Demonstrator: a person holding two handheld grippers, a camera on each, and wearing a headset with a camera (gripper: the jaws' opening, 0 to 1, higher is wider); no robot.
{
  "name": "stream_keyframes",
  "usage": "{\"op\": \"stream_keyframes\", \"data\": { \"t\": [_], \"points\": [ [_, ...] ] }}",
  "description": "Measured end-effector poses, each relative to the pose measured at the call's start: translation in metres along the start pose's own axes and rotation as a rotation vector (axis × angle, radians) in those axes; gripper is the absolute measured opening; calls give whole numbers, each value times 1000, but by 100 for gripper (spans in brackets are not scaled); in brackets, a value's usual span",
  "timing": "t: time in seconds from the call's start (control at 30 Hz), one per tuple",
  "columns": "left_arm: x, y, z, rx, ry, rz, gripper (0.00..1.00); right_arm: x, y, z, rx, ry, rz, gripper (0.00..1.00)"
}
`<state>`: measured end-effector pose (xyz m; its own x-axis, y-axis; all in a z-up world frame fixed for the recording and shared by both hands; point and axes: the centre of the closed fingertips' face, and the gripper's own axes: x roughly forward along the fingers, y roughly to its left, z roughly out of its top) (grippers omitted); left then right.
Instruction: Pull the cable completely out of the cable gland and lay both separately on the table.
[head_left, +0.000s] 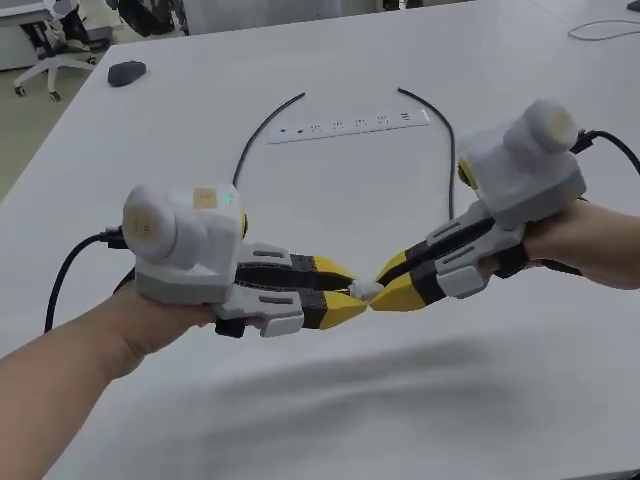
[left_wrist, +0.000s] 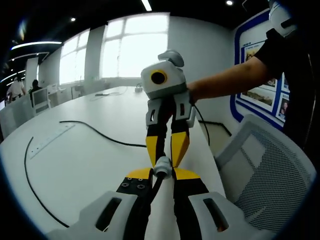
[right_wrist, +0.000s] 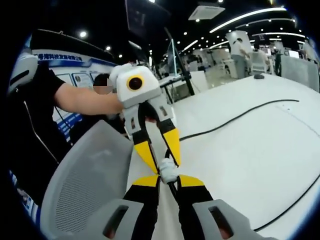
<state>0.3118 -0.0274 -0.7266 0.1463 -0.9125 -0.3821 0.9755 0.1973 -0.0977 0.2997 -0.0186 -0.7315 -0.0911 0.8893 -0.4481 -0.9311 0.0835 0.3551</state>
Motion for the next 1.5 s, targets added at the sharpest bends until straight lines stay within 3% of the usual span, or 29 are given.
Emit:
{"op": "stream_keyframes", "data": {
  "t": [0.1, 0.17, 0.27, 0.4, 0.5, 0.53, 0.67, 0.8, 0.9, 1.03, 1.37, 1.5],
  "points": [
    [0, 1, -1, -5, 7, 9, 15, 0, -2, 0, -90, 1, -23, 8],
    [1, 0, -2, -19, 5, 9, 15, 1, 0, -2, -93, 8, -26, 8],
    [2, 1, -3, -45, 4, 11, 15, 0, -1, -2, -181, 13, -51, 7],
    [1, 5, -1, -174, -14, 21, 15, -2, -3, 1, -300, 11, -99, 7],
    [1, 6, 0, -191, -14, 21, 15, -3, -3, 1, -367, 23, -122, 7],
    [2, 5, -1, -223, -12, 21, 15, -3, -3, 0, -406, 34, -131, 7],
    [4, 3, -4, -298, -3, 18, 15, -1, -3, -4, -434, 62, -138, 7],
    [6, 0, -5, -289, 0, 14, 15, -2, -3, -6, -437, 83, -138, 8],
    [9, -3, -8, -231, 20, 14, 15, -4, -5, -12, -374, 123, -144, 8],
    [7, -2, -8, -229, 10, 23, 15, -8, -8, -18, -408, 158, -160, 5],
    [7, -6, -6, -207, 4, 24, 15, -8, -6, -19, -444, 173, -167, 0],
    [7, -8, -8, -186, 16, 21, 15, -7, -2, -23, -478, 219, -172, 0]
  ]
}}
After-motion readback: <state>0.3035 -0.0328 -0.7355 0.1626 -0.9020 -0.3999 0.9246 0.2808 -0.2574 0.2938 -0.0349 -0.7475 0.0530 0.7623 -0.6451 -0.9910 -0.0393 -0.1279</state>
